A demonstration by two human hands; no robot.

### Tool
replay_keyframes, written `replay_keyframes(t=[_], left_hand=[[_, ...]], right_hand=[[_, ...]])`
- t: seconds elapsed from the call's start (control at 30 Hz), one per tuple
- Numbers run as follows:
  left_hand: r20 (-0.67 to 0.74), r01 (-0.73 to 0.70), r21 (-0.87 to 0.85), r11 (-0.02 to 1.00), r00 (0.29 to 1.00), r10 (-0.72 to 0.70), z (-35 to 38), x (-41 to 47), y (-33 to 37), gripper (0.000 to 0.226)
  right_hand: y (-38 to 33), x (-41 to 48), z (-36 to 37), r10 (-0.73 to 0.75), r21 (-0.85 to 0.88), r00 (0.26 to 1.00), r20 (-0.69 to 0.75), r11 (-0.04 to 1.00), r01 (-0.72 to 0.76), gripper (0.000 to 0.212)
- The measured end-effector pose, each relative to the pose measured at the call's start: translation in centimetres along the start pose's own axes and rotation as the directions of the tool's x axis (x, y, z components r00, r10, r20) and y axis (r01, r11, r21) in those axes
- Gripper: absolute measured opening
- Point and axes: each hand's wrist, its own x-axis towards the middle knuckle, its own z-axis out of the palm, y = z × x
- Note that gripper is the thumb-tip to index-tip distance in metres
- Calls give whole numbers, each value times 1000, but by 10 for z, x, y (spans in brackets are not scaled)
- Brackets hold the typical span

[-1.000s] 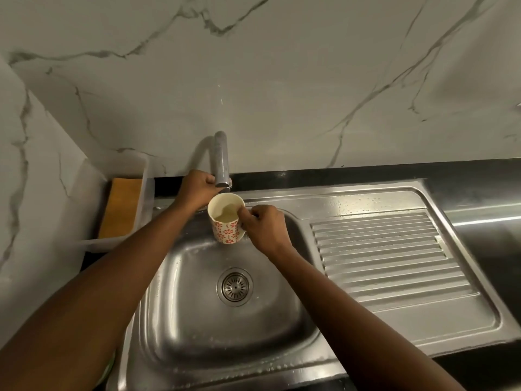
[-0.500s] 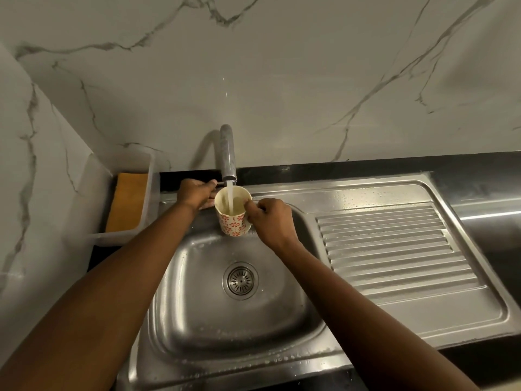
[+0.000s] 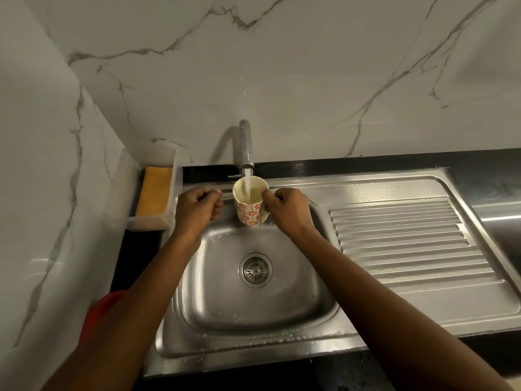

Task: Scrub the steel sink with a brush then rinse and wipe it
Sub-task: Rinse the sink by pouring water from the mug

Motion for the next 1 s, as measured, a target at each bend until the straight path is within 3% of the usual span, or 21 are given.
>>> replay_keyframes(t=[0.23,1.0], left_hand=[[38,-33,-47,998,999,35,-11,-43,10,9],[57,-56,-25,998,997,57,-8,-58,13,11]], right_hand=[[-7,0,-2,17,0,1000,-13,1000,-17,47],[-20,1,-7,11,19,1000,-14,1000,-11,43]])
